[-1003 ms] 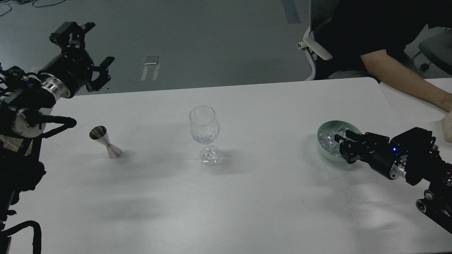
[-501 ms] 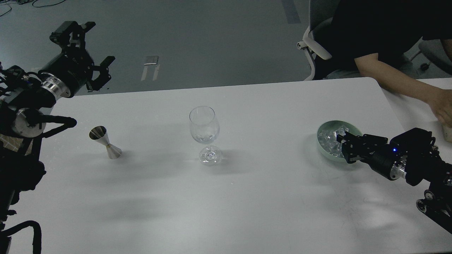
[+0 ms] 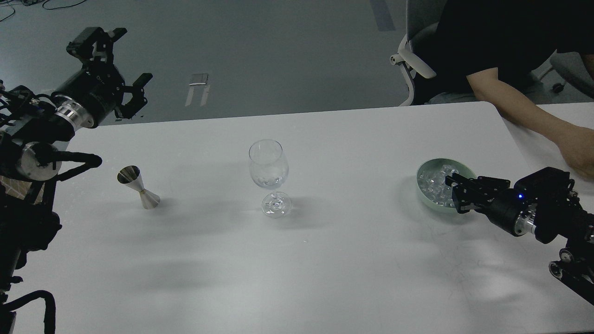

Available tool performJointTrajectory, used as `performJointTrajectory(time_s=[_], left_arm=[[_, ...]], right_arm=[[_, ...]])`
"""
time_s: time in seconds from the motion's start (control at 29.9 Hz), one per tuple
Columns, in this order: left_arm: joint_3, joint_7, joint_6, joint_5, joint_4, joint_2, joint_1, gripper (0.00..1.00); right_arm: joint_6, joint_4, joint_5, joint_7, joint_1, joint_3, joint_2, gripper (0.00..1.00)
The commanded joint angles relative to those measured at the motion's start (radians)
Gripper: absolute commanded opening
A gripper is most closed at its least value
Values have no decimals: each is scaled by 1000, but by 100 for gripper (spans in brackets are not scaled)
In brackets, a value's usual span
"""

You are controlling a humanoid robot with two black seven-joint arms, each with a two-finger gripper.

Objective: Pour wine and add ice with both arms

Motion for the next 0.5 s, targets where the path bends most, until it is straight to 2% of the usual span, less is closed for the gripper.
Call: performJointTrajectory(time_s=[0.0,0.3,0.47], left_arm=[[0,0,1,2,0,-4,0,98],[0,0,1,2,-3,-6,0,98],[0,0,1,0,-2,-4,-1,98]], right_arm=[[0,1,0,0,-3,0,0,19],[0,-1,5,-3,6,0,0,20],[0,-4,9,-8,9,0,0,26]])
